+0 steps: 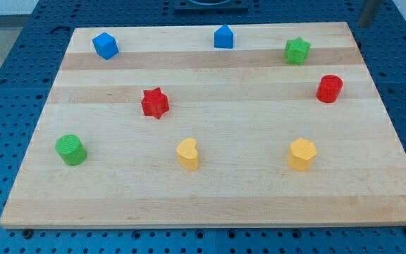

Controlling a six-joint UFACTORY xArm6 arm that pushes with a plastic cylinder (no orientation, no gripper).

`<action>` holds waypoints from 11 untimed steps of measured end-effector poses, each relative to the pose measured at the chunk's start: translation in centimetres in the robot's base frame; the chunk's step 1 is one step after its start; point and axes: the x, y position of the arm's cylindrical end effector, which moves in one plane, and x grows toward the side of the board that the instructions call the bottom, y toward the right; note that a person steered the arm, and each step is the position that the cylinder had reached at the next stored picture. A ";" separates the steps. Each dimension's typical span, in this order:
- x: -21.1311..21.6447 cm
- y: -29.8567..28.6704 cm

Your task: Move green star towards down and left

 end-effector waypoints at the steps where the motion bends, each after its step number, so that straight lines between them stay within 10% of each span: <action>1: -0.7 -0.9; 6: 3.6 -6.0; 9: 9.2 -21.2; 11: 11.7 -16.0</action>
